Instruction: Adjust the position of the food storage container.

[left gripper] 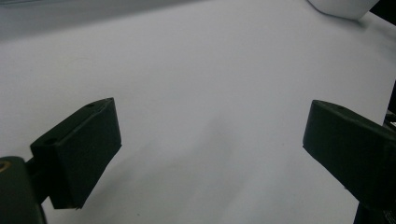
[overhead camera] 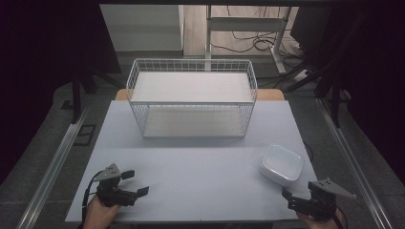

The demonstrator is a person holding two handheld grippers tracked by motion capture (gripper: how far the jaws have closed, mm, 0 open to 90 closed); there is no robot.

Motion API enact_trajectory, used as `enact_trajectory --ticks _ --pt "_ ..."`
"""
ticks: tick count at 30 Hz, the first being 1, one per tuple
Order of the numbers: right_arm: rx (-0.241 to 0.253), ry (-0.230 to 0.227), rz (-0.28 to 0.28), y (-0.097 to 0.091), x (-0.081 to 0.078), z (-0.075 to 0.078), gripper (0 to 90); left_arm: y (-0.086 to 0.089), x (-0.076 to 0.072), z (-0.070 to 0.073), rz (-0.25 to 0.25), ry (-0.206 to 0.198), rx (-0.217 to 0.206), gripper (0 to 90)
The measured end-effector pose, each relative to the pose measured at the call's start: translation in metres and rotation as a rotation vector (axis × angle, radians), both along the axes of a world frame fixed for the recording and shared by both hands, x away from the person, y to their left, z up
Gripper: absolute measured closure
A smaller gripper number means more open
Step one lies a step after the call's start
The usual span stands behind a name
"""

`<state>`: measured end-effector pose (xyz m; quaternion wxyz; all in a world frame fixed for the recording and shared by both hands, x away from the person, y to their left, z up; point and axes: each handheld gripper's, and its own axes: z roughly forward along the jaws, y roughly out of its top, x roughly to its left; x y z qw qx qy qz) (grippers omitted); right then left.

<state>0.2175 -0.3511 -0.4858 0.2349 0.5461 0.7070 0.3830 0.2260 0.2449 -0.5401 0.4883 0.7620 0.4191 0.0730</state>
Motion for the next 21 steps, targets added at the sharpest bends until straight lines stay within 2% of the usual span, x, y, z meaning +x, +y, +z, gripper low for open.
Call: enact_trajectory --ticks 3,8,12,14,19,20,21 --pt "-0.016 -0.002 -0.004 0.000 0.000 0.004 0.0 0.000 0.000 0.000 -0.002 -0.004 0.002 4.0" --pt "-0.028 -0.003 -0.050 -0.007 0.002 0.012 12.0 -0.001 0.000 0.000 -0.005 -0.005 0.003 4.1" --pt "0.004 0.010 -0.082 -0.017 0.006 0.016 30.8 -0.002 0.000 0.000 -0.007 -0.005 0.001 4.1" --pt "0.009 0.024 -0.080 -0.020 0.010 0.018 39.4 -0.002 0.000 0.000 -0.010 -0.004 0.002 4.2" --pt "-0.022 0.022 -0.071 -0.024 0.022 0.021 59.0 -0.003 0.000 0.000 -0.016 -0.002 0.004 4.6" --pt "-0.022 0.022 -0.071 -0.024 0.022 0.021 59.0 -0.003 0.000 0.000 -0.016 -0.002 0.004 4.6" --pt "-0.040 0.019 -0.077 -0.026 0.026 0.022 68.2 -0.003 0.000 0.000 -0.017 -0.001 0.000 4.6"
